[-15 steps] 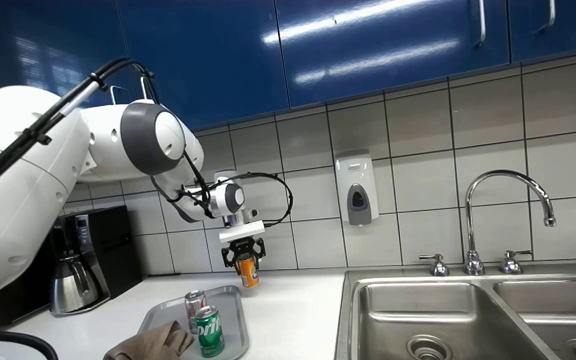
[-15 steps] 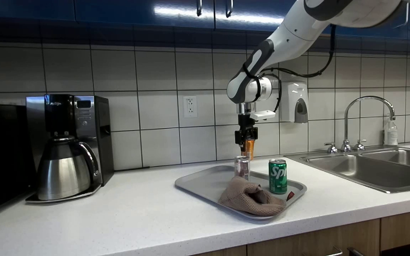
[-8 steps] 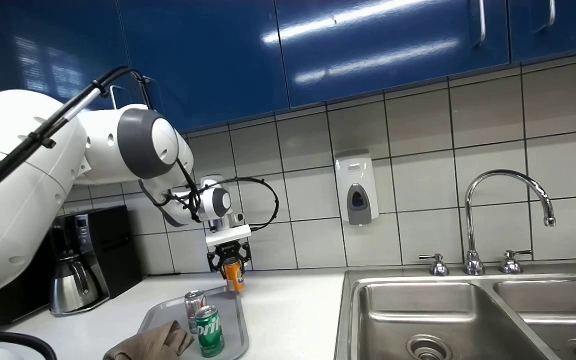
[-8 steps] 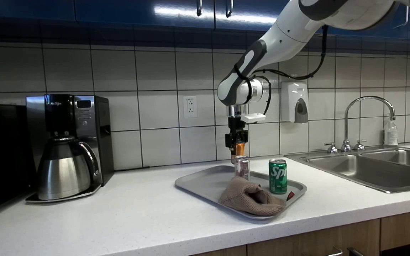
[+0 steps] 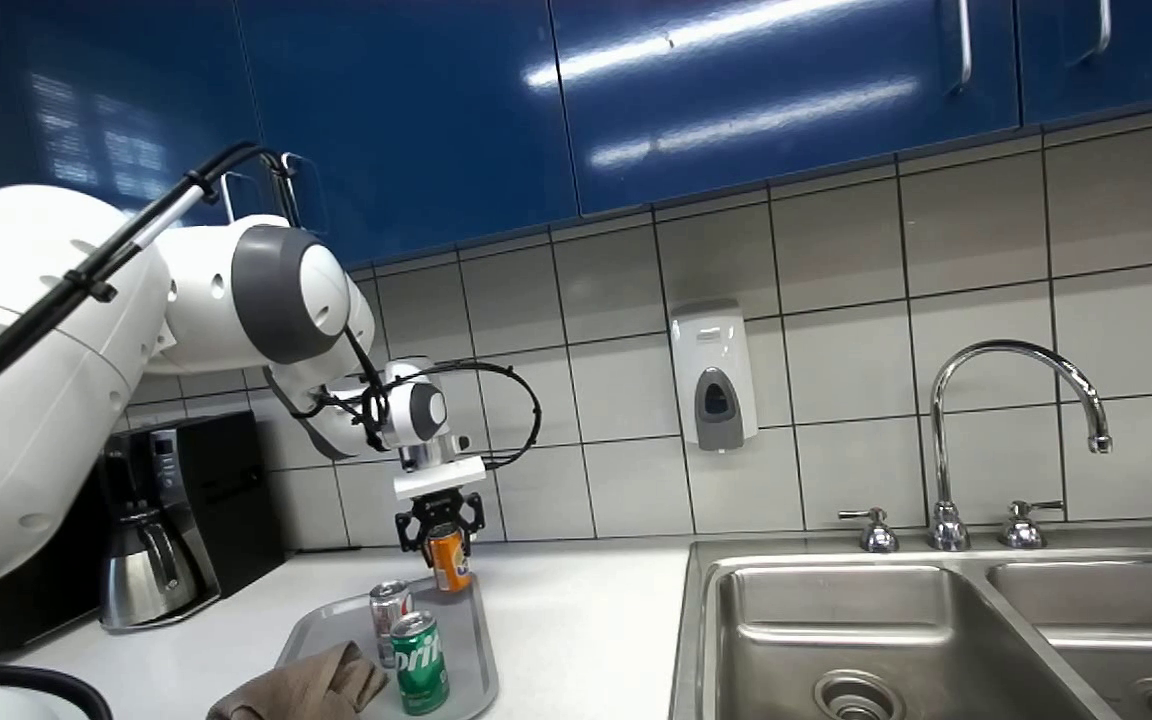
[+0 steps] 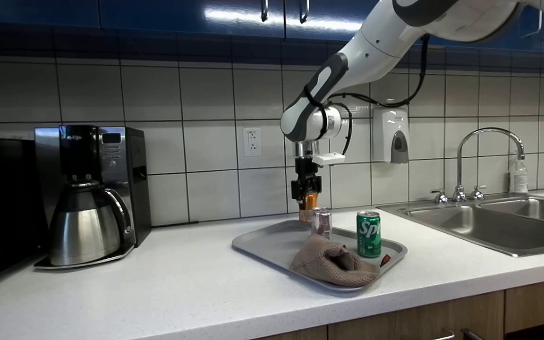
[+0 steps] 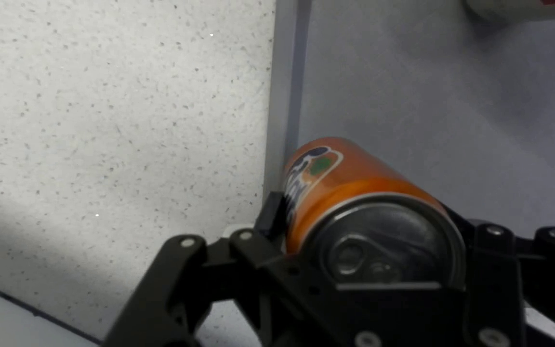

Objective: Put the grey can and the orange can on the tray

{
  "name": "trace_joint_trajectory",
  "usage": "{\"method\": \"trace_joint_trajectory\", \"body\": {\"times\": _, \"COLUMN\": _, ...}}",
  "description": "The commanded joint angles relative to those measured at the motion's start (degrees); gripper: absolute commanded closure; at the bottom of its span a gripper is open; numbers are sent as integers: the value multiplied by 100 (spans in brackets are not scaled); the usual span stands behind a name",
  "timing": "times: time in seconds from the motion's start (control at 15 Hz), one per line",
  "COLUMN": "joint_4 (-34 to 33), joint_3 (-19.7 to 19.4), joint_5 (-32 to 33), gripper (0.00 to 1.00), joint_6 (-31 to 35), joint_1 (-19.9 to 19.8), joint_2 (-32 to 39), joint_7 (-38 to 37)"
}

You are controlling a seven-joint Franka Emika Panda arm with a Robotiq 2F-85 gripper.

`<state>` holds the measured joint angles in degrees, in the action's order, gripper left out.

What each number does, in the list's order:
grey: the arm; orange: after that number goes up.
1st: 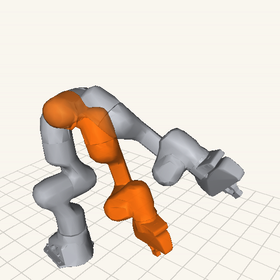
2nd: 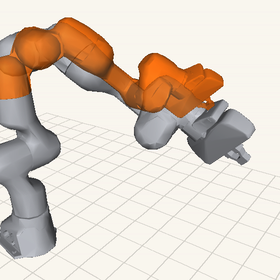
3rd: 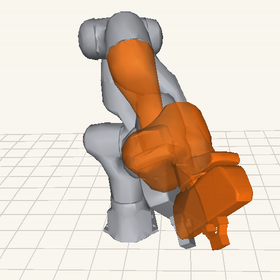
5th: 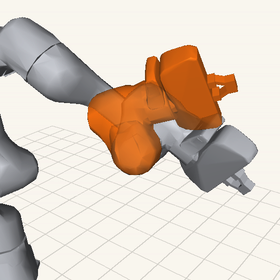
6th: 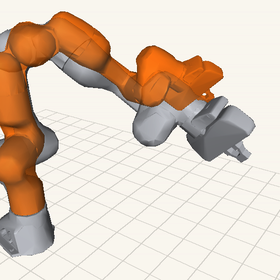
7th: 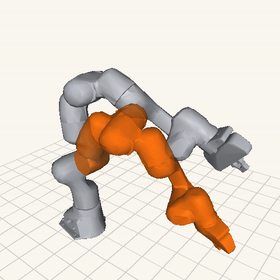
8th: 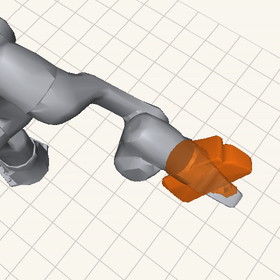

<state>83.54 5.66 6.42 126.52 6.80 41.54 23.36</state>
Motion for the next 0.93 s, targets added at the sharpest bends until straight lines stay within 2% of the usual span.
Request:
{"method": "trace_joint_trajectory", "body": {"times": 0.0, "joint_4": -116, "joint_3": 67, "joint_5": 140, "gripper": 58, "joint_6": -256, "joint_1": 33, "joint_2": 51, "joint_7": -20}}
{"method": "trace_joint_trajectory", "body": {"times": 0.4, "joint_4": -142, "joint_3": 57, "joint_5": 176, "gripper": 58, "joint_6": -328, "joint_1": 89, "joint_2": 133, "joint_7": -34}}
{"method": "trace_joint_trajectory", "body": {"times": 0.47, "joint_4": -128, "joint_3": 56, "joint_5": 163, "gripper": 8, "joint_6": -357, "joint_1": 86, "joint_2": 122, "joint_7": -54}}
{"method": "trace_joint_trajectory", "body": {"times": 0.67, "joint_4": -111, "joint_3": 48, "joint_5": 186, "gripper": 0, "joint_6": -370, "joint_1": 86, "joint_2": 92, "joint_7": -45}}
{"method": "trace_joint_trajectory", "body": {"times": 0.87, "joint_4": -23, "joint_3": 48, "joint_5": 171, "gripper": 0, "joint_6": -311, "joint_1": 62, "joint_2": 15, "joint_7": -55}}
